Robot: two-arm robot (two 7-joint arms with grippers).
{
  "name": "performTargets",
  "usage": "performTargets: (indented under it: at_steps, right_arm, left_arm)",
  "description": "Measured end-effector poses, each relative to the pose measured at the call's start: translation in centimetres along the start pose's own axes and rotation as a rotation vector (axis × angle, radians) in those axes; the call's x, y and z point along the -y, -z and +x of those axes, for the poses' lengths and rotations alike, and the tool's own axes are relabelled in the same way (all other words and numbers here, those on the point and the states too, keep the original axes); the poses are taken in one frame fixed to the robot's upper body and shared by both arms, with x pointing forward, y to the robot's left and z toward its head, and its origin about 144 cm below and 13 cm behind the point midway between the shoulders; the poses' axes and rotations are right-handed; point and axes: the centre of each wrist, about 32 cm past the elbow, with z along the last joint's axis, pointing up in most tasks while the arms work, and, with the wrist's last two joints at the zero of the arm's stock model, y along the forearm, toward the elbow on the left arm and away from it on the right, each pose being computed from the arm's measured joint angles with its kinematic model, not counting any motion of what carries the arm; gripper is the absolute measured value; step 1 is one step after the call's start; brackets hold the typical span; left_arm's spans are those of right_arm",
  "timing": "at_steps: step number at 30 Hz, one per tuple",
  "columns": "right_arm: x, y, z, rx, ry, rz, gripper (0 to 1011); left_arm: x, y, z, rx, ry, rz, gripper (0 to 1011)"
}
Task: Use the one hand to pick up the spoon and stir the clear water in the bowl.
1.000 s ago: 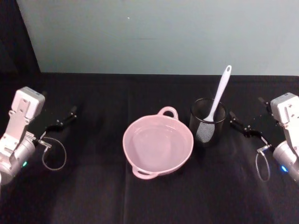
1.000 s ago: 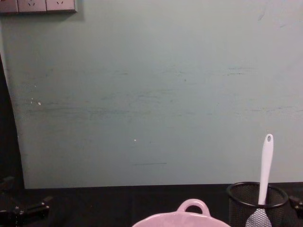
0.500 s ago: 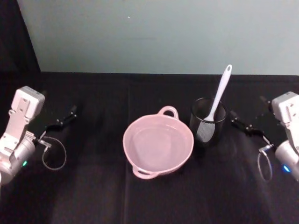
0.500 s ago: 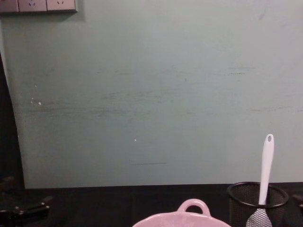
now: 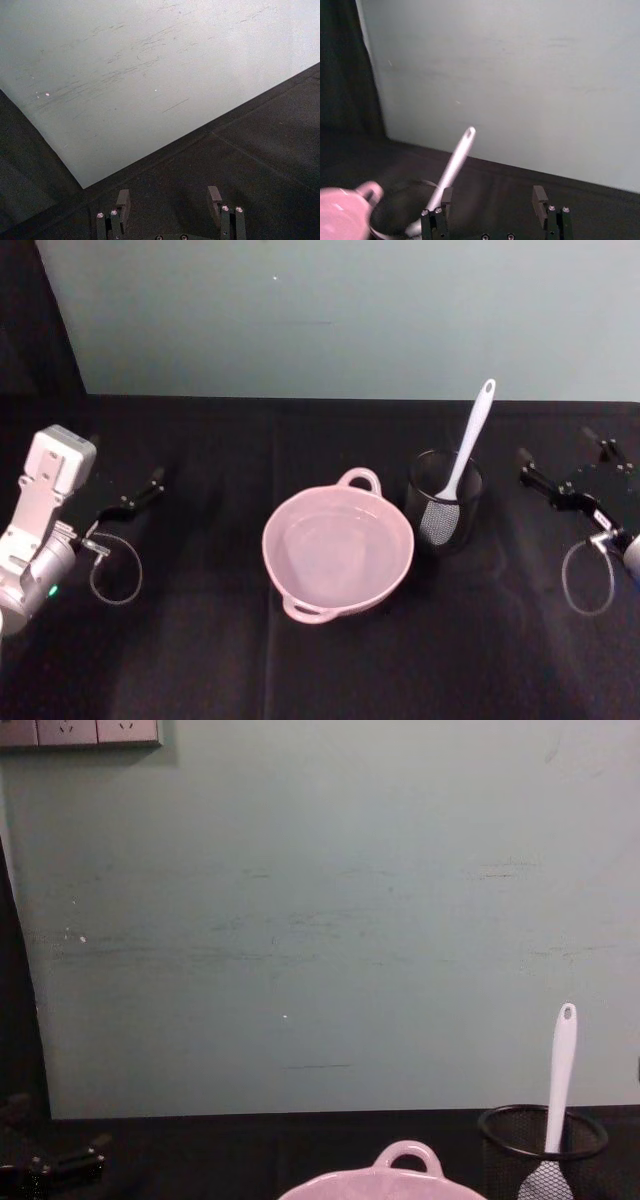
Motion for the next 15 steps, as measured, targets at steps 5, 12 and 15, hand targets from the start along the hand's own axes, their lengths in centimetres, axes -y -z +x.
performTargets:
  at_steps: [5, 12, 15]
  right_arm:
    - [-1.3, -0.6, 0.6, -0.223, -0.078, -0.001, 1003]
    - [-3.8, -1.2, 1.4, -0.458, -0.184, -0.053, 1003]
    - [-4.9, -1.3, 1.8, -0.543, -0.214, -0.076, 1003]
  left_arm:
    - [0.0, 0.0, 0.0, 0.0, 0.0, 0.0, 1011]
    - [0.0, 0.0, 0.0, 0.0, 0.0, 0.0, 1011]
    - [0.0, 0.0, 0.0, 0.0, 0.0, 0.0, 1011]
